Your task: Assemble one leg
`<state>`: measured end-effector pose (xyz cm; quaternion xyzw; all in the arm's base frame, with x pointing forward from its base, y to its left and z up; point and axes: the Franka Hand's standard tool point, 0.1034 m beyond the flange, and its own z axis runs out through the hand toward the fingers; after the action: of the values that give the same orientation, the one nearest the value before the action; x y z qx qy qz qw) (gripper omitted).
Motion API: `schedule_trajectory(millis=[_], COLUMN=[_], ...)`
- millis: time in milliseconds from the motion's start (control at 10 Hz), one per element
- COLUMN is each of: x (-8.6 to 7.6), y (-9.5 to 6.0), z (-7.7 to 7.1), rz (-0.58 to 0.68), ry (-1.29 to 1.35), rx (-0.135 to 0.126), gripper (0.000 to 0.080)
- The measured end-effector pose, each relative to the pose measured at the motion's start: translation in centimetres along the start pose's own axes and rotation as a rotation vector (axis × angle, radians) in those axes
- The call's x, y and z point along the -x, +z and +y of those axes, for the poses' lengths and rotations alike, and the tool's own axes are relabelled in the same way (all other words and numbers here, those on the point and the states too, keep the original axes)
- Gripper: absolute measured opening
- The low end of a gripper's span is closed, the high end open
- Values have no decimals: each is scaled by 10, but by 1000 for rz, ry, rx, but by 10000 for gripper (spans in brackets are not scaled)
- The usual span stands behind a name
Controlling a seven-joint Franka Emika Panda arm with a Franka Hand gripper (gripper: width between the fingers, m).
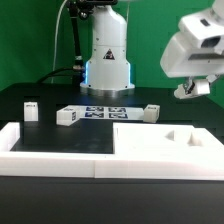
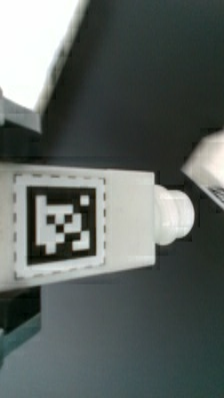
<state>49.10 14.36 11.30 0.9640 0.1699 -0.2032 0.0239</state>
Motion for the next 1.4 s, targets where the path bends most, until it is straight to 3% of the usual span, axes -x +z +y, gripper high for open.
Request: schedule_trajectory(millis=[200,600,800,1000,1200,1400], x=[-15,-24,-25,-32,-33,-31], y=[-20,-20,-18,-33,-34,-30], z=[15,17,25,47,51,50], rz=[132,418,515,665,812,819], ry=[15,14,20,86,95,94], rx=[-2,15,19,3,18,20], gripper=[292,294,294,294,294,294])
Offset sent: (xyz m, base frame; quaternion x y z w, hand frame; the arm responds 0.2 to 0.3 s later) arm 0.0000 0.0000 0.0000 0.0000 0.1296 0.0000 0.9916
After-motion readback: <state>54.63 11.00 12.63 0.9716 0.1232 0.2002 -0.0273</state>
